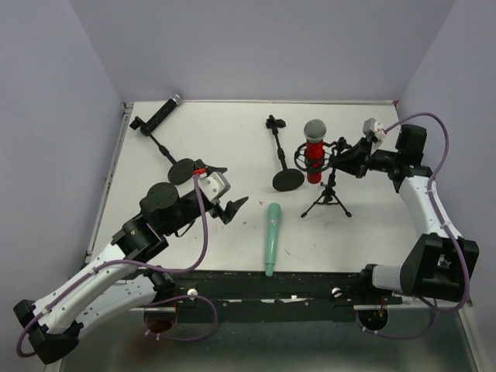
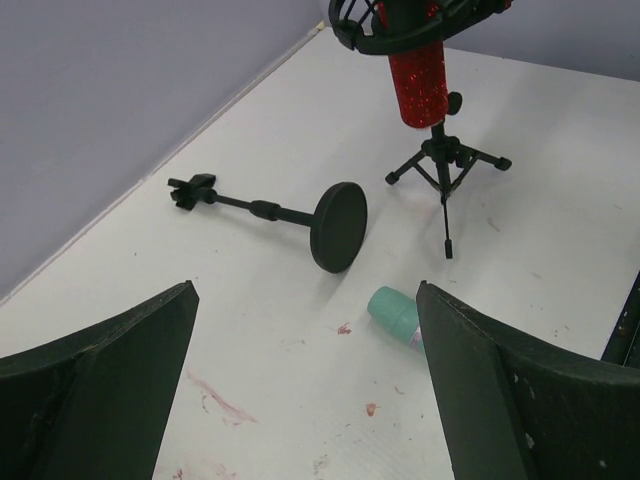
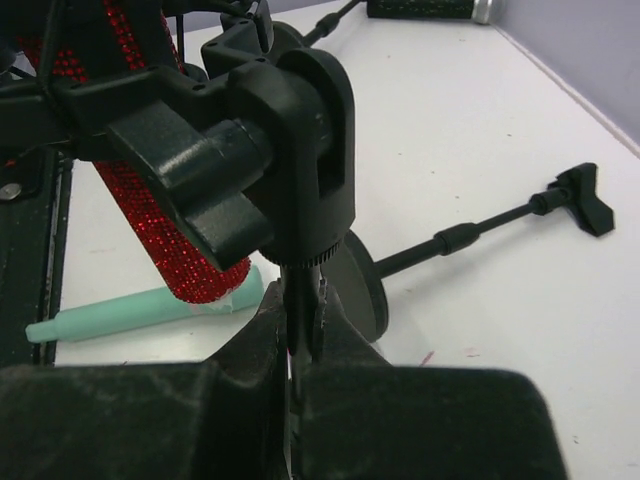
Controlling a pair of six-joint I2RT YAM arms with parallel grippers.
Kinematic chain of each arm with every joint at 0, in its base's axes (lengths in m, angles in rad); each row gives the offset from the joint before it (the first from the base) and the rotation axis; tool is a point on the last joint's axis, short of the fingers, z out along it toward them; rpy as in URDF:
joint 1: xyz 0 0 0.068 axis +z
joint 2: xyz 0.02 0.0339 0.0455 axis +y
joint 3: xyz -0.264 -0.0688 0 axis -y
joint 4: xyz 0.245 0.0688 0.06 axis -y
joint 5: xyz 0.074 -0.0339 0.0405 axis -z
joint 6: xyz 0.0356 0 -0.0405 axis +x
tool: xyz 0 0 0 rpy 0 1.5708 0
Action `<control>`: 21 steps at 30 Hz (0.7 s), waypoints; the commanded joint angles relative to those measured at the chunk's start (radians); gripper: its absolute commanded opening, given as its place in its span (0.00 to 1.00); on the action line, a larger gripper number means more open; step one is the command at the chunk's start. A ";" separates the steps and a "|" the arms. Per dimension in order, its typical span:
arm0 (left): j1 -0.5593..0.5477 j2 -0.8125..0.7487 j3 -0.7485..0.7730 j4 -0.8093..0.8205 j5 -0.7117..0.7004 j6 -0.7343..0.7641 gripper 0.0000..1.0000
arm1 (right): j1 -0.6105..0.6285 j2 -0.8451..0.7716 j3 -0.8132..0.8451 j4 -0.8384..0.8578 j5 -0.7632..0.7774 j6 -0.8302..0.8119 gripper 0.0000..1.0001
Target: Attach the microphones to the stand
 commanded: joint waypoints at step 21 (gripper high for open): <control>-0.003 0.008 -0.022 0.012 -0.087 0.052 0.98 | -0.111 0.533 0.495 0.746 0.608 0.534 0.00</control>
